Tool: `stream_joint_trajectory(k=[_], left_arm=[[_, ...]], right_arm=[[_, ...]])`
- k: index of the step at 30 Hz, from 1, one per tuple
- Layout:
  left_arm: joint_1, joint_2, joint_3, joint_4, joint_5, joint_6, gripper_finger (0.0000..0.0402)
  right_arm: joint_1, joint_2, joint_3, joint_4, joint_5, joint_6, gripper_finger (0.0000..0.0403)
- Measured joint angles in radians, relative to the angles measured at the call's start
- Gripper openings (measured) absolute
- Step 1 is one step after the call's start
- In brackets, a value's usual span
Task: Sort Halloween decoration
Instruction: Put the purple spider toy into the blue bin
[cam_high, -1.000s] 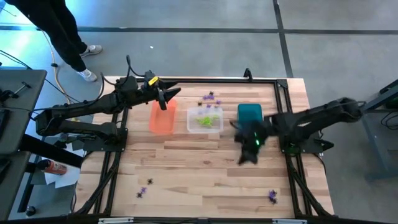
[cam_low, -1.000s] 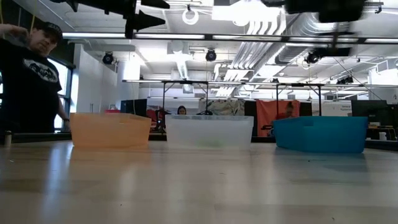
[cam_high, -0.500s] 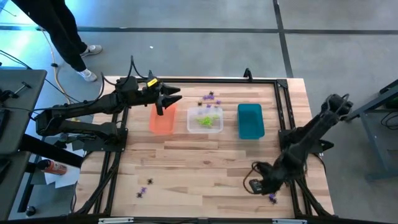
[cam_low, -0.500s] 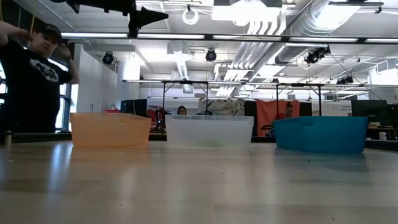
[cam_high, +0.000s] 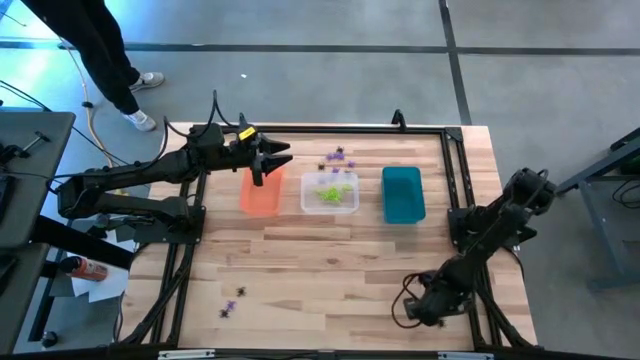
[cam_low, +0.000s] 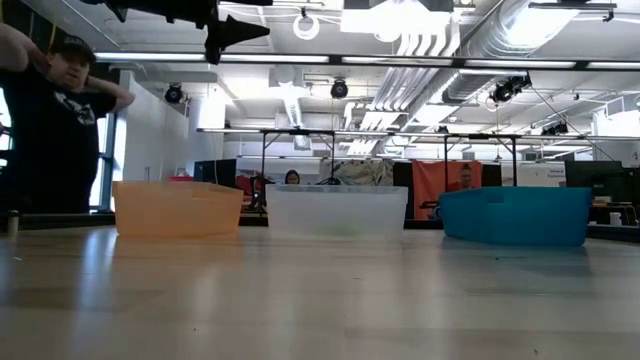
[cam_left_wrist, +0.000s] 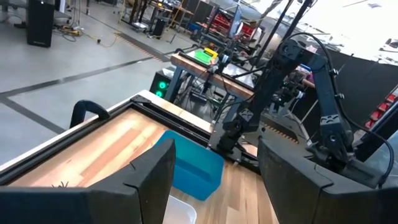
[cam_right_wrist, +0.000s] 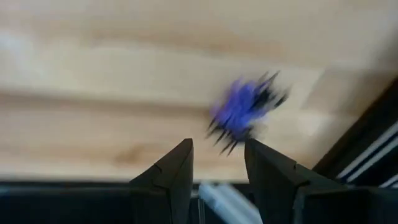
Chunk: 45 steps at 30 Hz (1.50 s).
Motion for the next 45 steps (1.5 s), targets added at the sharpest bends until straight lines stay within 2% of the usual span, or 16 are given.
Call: stream_joint_trajectory(k=[5,11,18,24,29,37,45], left_arm=[[0.000,0.000,0.000,0.000,-0.009,0.000,0.0216],[0.000,0.000,0.000,0.000,-0.010,0.000,0.0216],[0.000,0.000,0.000,0.000,-0.010,0.000,0.0216],[0.000,0.000,0.000,0.000,-0.011,0.000,0.0216],[0.000,0.000,0.000,-0.001,-0.011,0.000,0.0216],[0.000,0.000,0.000,-0.003,-0.011,0.001,0.0216],[0.000,0.000,0.000,-0.001,-0.017,0.087,0.0216]], right_arm=[[-0.006,0.000,0.000,-0.025,-0.043,-0.017,0.0142],[0.001,0.000,-0.026,-0.031,-0.044,-0.004,0.0142],[-0.002,0.001,-0.099,0.106,-0.047,0.023,0.0142],[0.000,0.001,-0.106,0.093,-0.049,0.025,0.0136],[0.001,0.001,-0.106,0.090,-0.051,0.023,0.0103],[0.001,0.001,-0.106,0.088,-0.051,-0.003,0.0008],[0.001,0.001,-0.088,0.073,-0.043,-0.025,0.0001]])
